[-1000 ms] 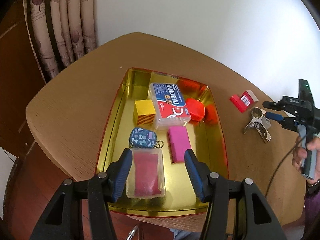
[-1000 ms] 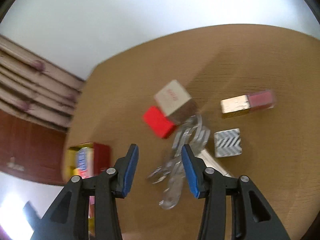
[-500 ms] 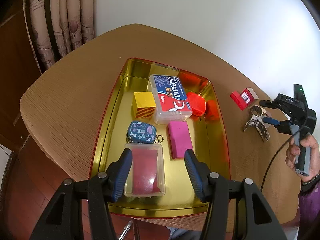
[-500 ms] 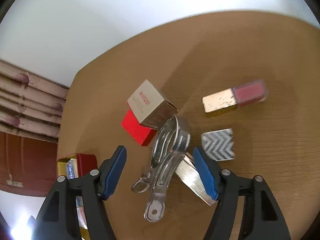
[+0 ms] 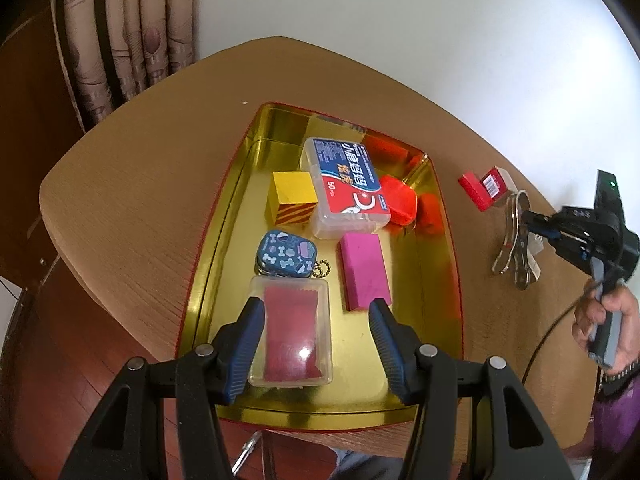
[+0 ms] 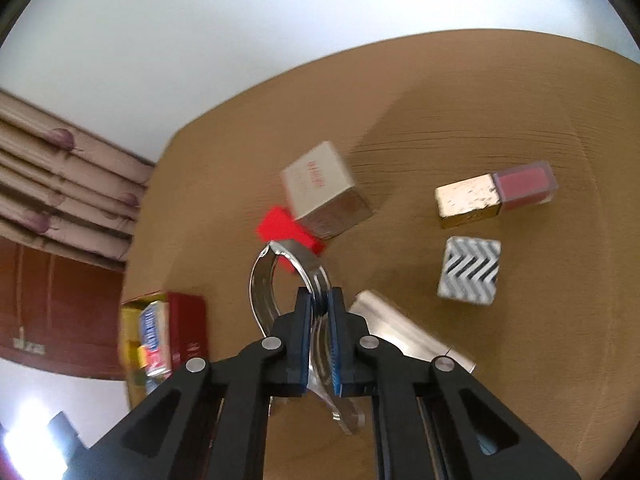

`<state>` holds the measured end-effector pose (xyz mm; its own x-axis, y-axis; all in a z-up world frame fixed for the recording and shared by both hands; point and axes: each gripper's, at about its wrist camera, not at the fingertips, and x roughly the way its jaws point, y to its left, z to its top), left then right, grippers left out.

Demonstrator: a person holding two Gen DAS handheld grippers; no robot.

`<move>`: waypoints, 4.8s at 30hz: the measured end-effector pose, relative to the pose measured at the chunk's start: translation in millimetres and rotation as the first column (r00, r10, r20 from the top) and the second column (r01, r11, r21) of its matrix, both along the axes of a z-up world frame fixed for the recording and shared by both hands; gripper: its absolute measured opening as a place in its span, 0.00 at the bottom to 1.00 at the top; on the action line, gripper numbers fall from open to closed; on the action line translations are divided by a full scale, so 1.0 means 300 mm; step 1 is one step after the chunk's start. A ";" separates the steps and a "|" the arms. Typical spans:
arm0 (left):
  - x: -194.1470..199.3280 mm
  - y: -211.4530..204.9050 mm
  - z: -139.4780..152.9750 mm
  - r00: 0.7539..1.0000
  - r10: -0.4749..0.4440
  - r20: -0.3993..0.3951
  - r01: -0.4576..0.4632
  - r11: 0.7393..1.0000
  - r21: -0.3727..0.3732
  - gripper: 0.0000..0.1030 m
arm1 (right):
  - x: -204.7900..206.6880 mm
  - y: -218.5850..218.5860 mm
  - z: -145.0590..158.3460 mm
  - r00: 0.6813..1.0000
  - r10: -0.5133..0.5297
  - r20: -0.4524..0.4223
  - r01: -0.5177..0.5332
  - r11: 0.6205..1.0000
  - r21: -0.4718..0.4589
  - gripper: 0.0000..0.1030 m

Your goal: Organize rigid objects

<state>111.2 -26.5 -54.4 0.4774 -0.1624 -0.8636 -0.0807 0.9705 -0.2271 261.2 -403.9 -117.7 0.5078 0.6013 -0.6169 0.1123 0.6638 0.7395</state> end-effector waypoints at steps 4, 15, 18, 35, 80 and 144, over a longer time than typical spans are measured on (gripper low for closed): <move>-0.028 0.039 0.039 0.999 0.046 0.019 -0.046 0.999 -0.022 0.54 | -0.081 0.004 0.106 0.998 0.030 0.064 -0.032 0.999 0.034 0.09; -0.213 0.154 0.111 0.971 0.203 0.125 -0.213 0.975 0.068 0.54 | -0.143 0.290 0.389 0.954 0.238 0.182 -0.259 0.960 0.102 0.09; -0.217 0.177 0.105 0.967 0.219 0.127 -0.228 0.972 0.056 0.54 | -0.119 0.415 0.372 0.943 0.294 0.153 -0.313 0.943 0.114 0.09; -0.195 0.166 0.047 0.976 0.192 0.100 -0.200 0.977 0.080 0.54 | -0.172 0.459 0.202 0.945 0.246 0.214 -0.255 0.967 0.015 0.32; 0.449 -1.019 -0.200 0.952 -0.036 -0.302 0.026 0.999 -0.037 0.54 | -0.688 -0.593 -0.334 0.940 -0.137 0.313 0.257 0.887 -0.384 0.81; 0.228 0.012 -0.075 0.986 0.102 -0.134 -0.102 0.995 0.007 0.30 | -0.079 -0.104 -0.105 0.967 -0.161 0.198 0.233 0.873 -0.429 0.81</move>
<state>179.5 -22.9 -76.7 0.3719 -0.1186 -0.9207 -0.2091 0.9556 -0.2076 237.5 -435.3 -149.2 0.6949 0.1588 -0.7014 0.1865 0.9021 0.3891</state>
